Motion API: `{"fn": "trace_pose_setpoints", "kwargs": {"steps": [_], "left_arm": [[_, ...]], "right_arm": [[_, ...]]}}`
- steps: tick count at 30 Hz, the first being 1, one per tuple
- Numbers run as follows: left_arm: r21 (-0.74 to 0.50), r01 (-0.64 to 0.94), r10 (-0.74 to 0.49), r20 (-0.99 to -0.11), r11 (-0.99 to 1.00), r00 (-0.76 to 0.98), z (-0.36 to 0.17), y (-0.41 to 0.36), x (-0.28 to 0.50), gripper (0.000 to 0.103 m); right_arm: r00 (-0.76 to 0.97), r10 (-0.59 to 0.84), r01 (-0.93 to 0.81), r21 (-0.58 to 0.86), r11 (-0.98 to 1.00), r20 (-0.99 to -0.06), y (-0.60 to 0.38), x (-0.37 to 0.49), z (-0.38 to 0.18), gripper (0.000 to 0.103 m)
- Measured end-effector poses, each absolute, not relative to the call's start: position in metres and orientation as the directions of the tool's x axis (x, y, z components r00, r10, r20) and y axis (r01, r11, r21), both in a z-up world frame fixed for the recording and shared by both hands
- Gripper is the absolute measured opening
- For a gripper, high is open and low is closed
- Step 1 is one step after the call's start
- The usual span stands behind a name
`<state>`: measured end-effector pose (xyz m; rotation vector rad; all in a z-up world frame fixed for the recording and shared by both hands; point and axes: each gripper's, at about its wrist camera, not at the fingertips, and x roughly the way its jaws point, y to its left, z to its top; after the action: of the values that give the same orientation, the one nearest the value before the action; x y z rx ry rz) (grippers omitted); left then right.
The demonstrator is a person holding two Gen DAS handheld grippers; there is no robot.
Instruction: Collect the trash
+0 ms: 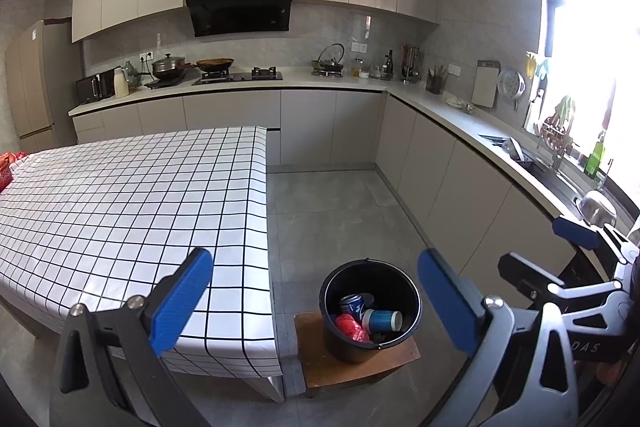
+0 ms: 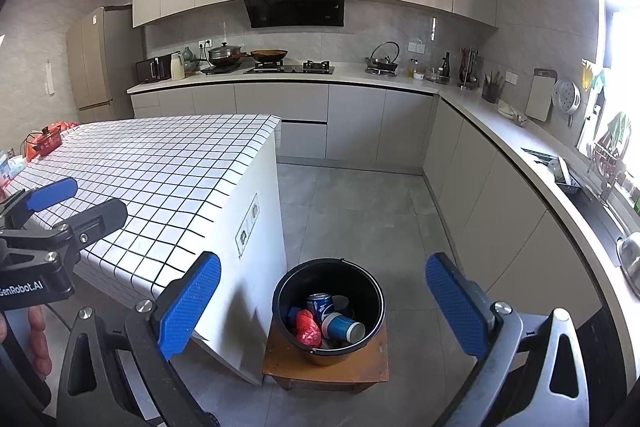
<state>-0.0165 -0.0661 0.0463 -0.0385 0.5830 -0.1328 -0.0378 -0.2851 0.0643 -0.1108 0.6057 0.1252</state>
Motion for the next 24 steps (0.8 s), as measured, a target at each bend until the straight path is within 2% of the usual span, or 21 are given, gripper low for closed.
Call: {"fn": "trace_pose_setpoints", "kwargs": {"steps": [24], "left_arm": [[-0.075, 0.094, -0.119, -0.552, 0.993, 0.825, 0.0445, -0.0617, -0.0141, 0.103]], "right_arm": [[0.818, 0.09, -0.157, -0.069, 0.985, -0.568, -0.284, -0.038, 0.0651, 0.103]]}}
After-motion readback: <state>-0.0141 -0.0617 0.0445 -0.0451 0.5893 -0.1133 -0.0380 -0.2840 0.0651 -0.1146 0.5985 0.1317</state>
